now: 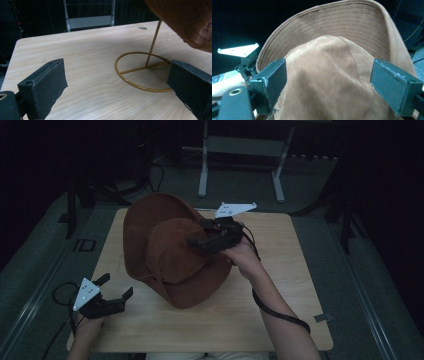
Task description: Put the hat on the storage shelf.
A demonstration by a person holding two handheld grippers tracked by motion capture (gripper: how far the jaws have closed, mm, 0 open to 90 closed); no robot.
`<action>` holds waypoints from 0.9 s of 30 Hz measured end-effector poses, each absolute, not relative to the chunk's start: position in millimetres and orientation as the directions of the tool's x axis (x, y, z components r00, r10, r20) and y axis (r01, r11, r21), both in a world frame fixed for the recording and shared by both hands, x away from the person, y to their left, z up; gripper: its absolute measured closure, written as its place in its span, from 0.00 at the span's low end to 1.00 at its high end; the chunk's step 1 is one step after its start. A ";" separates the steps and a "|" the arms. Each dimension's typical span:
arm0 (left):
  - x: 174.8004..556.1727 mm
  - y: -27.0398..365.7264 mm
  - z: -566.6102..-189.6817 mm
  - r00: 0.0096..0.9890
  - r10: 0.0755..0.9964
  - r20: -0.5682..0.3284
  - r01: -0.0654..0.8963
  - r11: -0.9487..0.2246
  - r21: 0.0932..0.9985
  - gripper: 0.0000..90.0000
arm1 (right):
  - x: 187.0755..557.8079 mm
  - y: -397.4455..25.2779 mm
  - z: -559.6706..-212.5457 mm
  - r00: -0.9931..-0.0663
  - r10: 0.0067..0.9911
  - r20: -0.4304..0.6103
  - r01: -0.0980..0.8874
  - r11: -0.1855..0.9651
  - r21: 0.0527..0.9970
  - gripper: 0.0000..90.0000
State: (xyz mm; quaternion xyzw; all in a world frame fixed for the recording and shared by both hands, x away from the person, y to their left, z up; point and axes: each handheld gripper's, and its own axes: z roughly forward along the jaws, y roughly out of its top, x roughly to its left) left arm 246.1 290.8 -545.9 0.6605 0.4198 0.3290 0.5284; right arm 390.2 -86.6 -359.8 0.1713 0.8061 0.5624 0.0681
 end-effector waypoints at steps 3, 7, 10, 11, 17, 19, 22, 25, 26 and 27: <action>245.6 290.4 -546.7 0.433 0.901 -0.008 0.207 -0.090 0.974 0.03 | 388.8 -97.4 -363.9 -0.923 0.378 0.071 0.196 0.305 0.932 0.15; 244.8 290.3 -547.2 0.434 0.901 -0.003 0.206 -0.096 0.974 0.03 | 387.5 -110.6 -369.2 -0.912 0.406 0.058 0.196 0.307 0.931 0.15; 243.9 290.9 -547.7 0.431 0.902 -0.006 0.205 -0.092 0.974 0.03 | 386.4 -120.6 -372.6 -0.905 0.423 0.048 0.194 0.308 0.931 0.15; 243.8 291.3 -548.3 0.431 0.902 -0.008 0.203 -0.089 0.975 0.03 | 386.2 -124.2 -373.9 -0.902 0.429 0.046 0.195 0.311 0.930 0.15; 243.6 291.1 -551.0 0.431 0.902 -0.002 0.210 -0.098 0.973 0.03 | 383.8 -149.6 -383.6 -0.885 0.465 0.033 0.195 0.304 0.932 0.15; 244.0 290.9 -551.4 0.426 0.905 -0.001 0.211 -0.099 0.972 0.03 | 383.0 -158.9 -387.7 -0.878 0.478 0.034 0.198 0.298 0.934 0.16; 244.3 292.3 -553.1 0.413 0.911 0.006 0.210 -0.102 0.972 0.03 | 382.0 -173.0 -395.7 -0.869 0.493 0.038 0.207 0.292 0.934 0.16; 244.7 294.1 -554.7 0.405 0.914 0.009 0.220 -0.107 0.970 0.03 | 380.8 -186.4 -404.8 -0.859 0.510 0.037 0.214 0.293 0.932 0.16; 244.8 294.3 -555.3 0.403 0.915 0.009 0.221 -0.107 0.969 0.03 | 380.4 -190.9 -408.0 -0.856 0.515 0.039 0.218 0.292 0.931 0.16; 245.0 294.5 -555.9 0.406 0.914 0.008 0.221 -0.107 0.969 0.03 | 380.4 -195.2 -411.0 -0.852 0.521 0.041 0.223 0.291 0.930 0.16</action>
